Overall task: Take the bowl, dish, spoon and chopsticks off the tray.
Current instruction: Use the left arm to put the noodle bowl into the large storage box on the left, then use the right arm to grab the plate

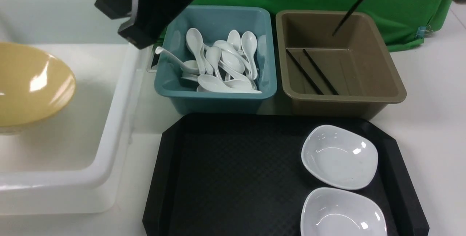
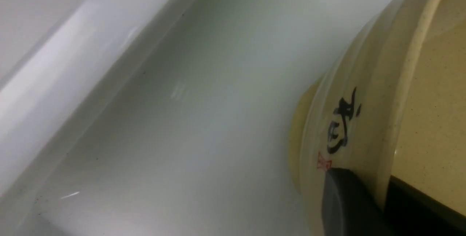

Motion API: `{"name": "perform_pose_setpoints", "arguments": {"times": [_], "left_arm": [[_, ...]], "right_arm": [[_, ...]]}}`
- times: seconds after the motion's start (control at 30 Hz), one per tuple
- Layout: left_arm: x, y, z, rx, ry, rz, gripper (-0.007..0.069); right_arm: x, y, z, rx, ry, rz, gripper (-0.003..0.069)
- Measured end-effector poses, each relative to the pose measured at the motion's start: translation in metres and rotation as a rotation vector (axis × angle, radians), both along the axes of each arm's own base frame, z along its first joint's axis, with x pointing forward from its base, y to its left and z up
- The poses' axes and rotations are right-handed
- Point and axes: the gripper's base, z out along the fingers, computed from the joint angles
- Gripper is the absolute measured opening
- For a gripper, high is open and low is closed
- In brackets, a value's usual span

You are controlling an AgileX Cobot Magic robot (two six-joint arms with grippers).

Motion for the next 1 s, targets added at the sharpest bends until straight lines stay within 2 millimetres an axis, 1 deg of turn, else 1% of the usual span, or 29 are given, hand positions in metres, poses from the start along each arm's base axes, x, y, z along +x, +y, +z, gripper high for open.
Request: {"name": "perform_pose_setpoints", "arguments": {"times": [0.07, 0.23, 0.3, 0.37, 0.4, 0.47, 0.5, 0.53, 0.57, 0.6, 0.63, 0.67, 0.73, 0.8, 0.87, 0.9, 0.93, 0.97, 1.0], "left_arm": [[0.0, 0.004, -0.009, 0.012, 0.034, 0.015, 0.0025], [-0.003, 0.01, -0.011, 0.07, 0.076, 0.033, 0.0028], [-0.003, 0.011, -0.011, 0.078, 0.08, 0.031, 0.0043], [-0.003, 0.012, -0.011, 0.089, 0.087, 0.029, 0.0081], [-0.004, 0.012, -0.011, 0.097, 0.093, 0.027, 0.0111], [-0.006, 0.013, -0.011, 0.119, 0.118, 0.017, 0.0237], [-0.007, 0.014, -0.01, 0.13, 0.128, 0.012, 0.0286], [-0.008, 0.015, -0.002, 0.159, 0.133, 0.006, 0.0374], [-0.009, 0.016, 0.004, 0.18, 0.134, 0.003, 0.0433], [-0.01, 0.016, 0.006, 0.183, 0.133, 0.003, 0.0444], [-0.012, 0.015, 0.022, 0.22, 0.115, 0.003, 0.0512], [-0.014, 0.014, 0.034, 0.24, 0.096, 0.004, 0.0547], [-0.019, 0.006, 0.063, 0.269, 0.047, 0.002, 0.0576], [-0.021, -0.011, 0.087, 0.288, 0.005, -0.057, 0.0552], [-0.019, -0.041, 0.107, 0.302, -0.044, -0.181, 0.0475], [-0.015, -0.059, 0.114, 0.3, -0.079, -0.254, 0.04], [-0.011, -0.083, 0.122, 0.303, -0.121, -0.352, 0.0309], [-0.006, -0.114, 0.129, 0.306, -0.161, -0.473, 0.0186], [-0.004, -0.136, 0.133, 0.299, -0.188, -0.555, 0.0122]], "right_arm": [[0.0, 0.0, 0.0, -0.005, -0.004, -0.002, 0.002], [0.0, -0.001, 0.0, -0.008, -0.007, -0.003, 0.002], [0.0, -0.001, 0.0, -0.009, -0.007, -0.003, 0.002], [0.001, -0.001, 0.0, -0.01, -0.008, -0.004, 0.002], [0.001, -0.001, 0.0, -0.012, -0.01, -0.005, 0.002], [0.001, -0.002, -0.001, -0.027, -0.017, -0.008, 0.002], [0.002, -0.002, -0.002, -0.039, -0.021, -0.011, 0.002], [0.003, -0.004, -0.004, -0.066, -0.034, -0.02, 0.002], [0.004, -0.005, -0.005, -0.087, -0.042, -0.03, 0.002], [0.005, -0.006, -0.005, -0.102, -0.05, -0.042, 0.002], [0.007, -0.01, -0.006, -0.136, -0.055, -0.073, 0.002], [0.008, -0.014, -0.006, -0.155, -0.059, -0.099, 0.002], [0.013, -0.027, -0.003, -0.198, -0.052, -0.182, 0.002], [0.02, -0.05, 0.004, -0.237, -0.031, -0.271, 0.002], [0.027, -0.074, 0.011, -0.241, 0.0, -0.36, 0.002], [0.034, -0.09, 0.014, -0.236, 0.015, -0.417, 0.002], [0.037, -0.105, 0.019, -0.226, 0.029, -0.47, 0.002], [0.044, -0.127, 0.018, -0.226, 0.059, -0.547, 0.002], [0.051, -0.146, 0.017, -0.222, 0.085, -0.616, 0.002]]}}
